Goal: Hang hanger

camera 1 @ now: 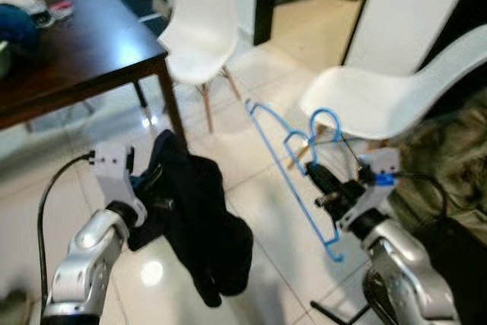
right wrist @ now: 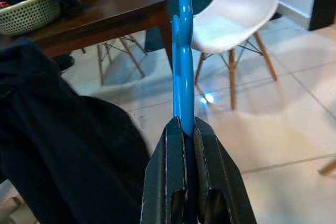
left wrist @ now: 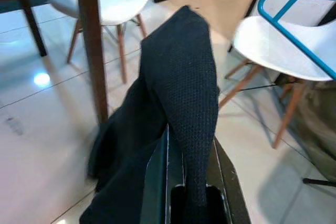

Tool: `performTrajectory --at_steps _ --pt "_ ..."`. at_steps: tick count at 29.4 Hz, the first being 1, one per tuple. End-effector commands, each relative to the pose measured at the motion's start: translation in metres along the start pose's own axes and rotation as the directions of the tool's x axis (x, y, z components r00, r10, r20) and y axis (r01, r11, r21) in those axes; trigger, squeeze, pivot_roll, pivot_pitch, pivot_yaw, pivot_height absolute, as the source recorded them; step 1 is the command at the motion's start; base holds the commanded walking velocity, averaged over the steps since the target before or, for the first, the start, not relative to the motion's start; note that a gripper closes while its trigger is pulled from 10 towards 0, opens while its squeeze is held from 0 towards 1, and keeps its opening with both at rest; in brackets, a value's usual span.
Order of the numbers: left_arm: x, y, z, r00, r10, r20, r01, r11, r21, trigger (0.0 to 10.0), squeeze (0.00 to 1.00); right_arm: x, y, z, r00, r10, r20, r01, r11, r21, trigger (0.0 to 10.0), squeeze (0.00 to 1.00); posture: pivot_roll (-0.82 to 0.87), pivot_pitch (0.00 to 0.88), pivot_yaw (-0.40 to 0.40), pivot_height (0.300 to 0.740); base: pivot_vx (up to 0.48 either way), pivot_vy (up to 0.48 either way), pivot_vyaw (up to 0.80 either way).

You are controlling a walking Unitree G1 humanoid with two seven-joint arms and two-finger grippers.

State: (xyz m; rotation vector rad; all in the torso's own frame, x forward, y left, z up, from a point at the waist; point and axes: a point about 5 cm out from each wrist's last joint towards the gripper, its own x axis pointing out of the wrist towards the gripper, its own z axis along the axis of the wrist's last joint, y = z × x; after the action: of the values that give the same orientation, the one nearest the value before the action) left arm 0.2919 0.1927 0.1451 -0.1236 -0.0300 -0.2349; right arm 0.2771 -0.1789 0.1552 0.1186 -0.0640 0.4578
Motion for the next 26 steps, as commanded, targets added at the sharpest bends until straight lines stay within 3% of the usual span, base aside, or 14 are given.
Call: performTrajectory --at_steps 1,9,13,16,19,21,23,26 --pt "0.000 -0.002 0.002 1.000 -0.012 0.016 0.012 1.000 0.018 10.0 0.00 -0.005 -0.005 -0.002 1.000 -0.028 -0.008 0.028 1.000 0.004 10.0 0.00 -0.02 0.178 0.038 0.740 0.304 0.000 0.00" --pt "0.003 -0.002 0.014 0.997 -0.042 0.068 0.040 0.999 0.027 10.0 0.00 -0.005 -0.008 -0.004 0.999 -0.051 -0.018 0.052 0.998 0.029 10.0 0.00 -0.01 0.170 0.036 0.740 0.310 0.000 0.00" --pt "0.013 -0.013 0.039 0.979 -0.139 0.146 0.135 0.990 0.036 10.0 0.00 -0.004 -0.010 -0.006 0.997 -0.066 -0.026 0.068 0.996 0.056 10.0 0.00 -0.02 0.163 0.038 0.740 0.325 0.000 0.00" --pt "0.021 -0.020 0.063 0.958 -0.193 0.210 0.182 0.981 0.071 10.0 0.00 -0.004 -0.010 -0.007 0.997 -0.069 -0.029 0.070 0.996 0.057 10.0 0.00 -0.02 0.157 0.043 0.740 0.322 0.000 -0.77" --pt "0.021 -0.020 0.063 0.958 -0.193 0.210 0.182 0.981 0.071 10.0 0.00 -0.004 -0.010 -0.007 0.997 -0.069 -0.029 0.070 0.996 0.057 10.0 0.00 -0.02 0.157 0.043 0.740 0.315 0.000 -0.77" --pt "0.029 -0.016 0.094 0.938 -0.197 0.286 0.170 0.979 0.115 10.0 0.00 -0.004 -0.009 -0.007 0.997 -0.074 -0.025 0.075 0.996 0.057 10.0 0.00 -0.02 0.152 0.048 0.740 0.311 0.000 -0.39" --pt "0.029 -0.016 0.094 0.938 -0.197 0.286 0.170 0.979 0.115 10.0 0.00 -0.004 -0.009 -0.007 0.997 -0.074 -0.025 0.075 0.996 0.057 10.0 0.00 -0.02 0.152 0.048 0.740 0.311 0.000 0.00" --pt "0.036 -0.004 0.136 0.909 -0.185 0.373 0.121 0.974 0.189 10.0 0.00 -0.004 -0.008 -0.008 0.997 -0.070 -0.016 0.071 0.996 0.052 10.0 0.00 -0.01 0.143 0.051 0.740 0.315 0.000 0.00"
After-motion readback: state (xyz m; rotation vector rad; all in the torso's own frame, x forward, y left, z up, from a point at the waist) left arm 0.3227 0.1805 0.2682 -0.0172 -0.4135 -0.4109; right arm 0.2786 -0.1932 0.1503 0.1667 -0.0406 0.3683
